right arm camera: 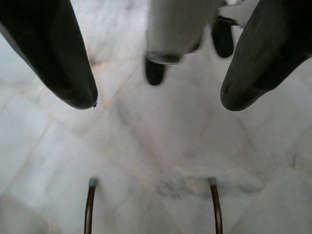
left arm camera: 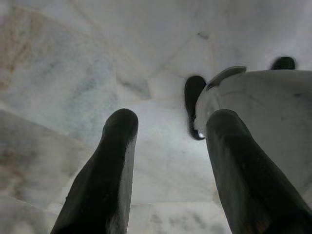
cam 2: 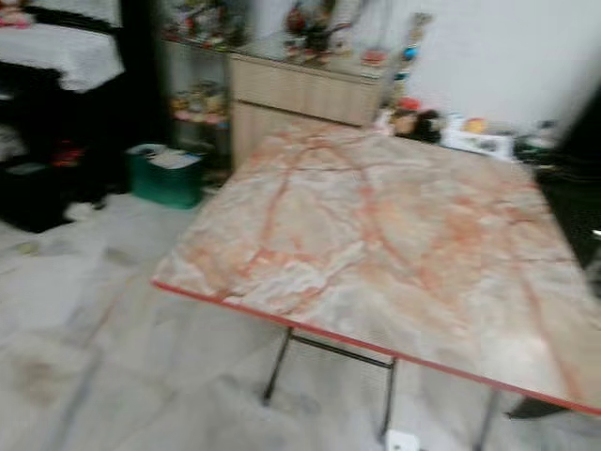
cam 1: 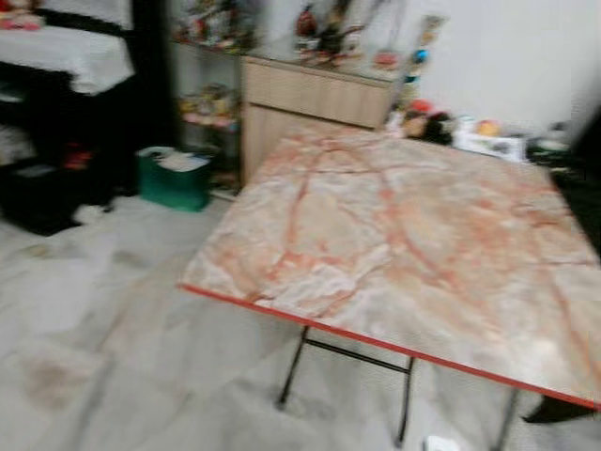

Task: Hang hanger

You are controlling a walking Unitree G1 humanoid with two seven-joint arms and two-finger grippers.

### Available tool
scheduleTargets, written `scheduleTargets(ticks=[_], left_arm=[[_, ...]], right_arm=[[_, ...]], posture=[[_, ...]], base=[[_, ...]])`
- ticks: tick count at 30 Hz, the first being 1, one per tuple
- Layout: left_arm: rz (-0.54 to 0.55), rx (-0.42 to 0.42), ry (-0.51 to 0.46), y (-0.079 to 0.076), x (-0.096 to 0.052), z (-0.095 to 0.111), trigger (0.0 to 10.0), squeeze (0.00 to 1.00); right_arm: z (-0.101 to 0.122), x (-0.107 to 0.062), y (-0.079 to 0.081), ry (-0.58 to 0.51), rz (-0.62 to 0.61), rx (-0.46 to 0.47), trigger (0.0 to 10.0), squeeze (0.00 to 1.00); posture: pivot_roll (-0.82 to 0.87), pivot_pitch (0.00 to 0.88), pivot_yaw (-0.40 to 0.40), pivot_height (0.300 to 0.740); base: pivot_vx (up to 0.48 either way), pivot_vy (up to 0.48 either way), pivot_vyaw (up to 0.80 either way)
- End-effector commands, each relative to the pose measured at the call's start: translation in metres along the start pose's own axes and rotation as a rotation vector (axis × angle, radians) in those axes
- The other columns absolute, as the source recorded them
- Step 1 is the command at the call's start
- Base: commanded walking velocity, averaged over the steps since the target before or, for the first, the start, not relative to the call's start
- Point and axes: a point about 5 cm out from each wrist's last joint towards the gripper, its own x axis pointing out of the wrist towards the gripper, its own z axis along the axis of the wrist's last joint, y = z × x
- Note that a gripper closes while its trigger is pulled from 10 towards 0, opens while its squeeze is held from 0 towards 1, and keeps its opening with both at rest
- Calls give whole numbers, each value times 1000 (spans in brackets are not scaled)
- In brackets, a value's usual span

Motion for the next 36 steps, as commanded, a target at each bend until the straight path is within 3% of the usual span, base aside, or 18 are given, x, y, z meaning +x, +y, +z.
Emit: scheduleTargets(ticks=[1, 11, 16, 25, 36], left_arm=[[-66, -95, -250, -33, 2, 79, 10000, 0], [-68, -65, -261, -34, 2, 86, 10000, 0], [-53, -42, -277, -28, 1, 94, 10000, 0], [-20, -10, -300, -13, -2, 104, 10000, 0], [-2, -18, -287, -3, -2, 90, 10000, 0]], right_arm=[[6, -6, -31, -57, 36, 116, 10000, 0], [13, -4, -25, -79, 43, 139, 10000, 0], [22, -2, -17, -110, 48, 159, 10000, 0], [32, 1, -4, -128, 65, 169, 10000, 0], [30, 1, 1, -121, 73, 151, 10000, 0]], posture=[[148, 0, -75, 740], [152, 0, -63, 740], [165, 0, -53, 740], [177, 0, -33, 740], [195, 0, -50, 740]], base=[[0, 0, -800], [0, 0, -798], [0, 0, 0], [0, -437, 0], [0, -480, -344]])
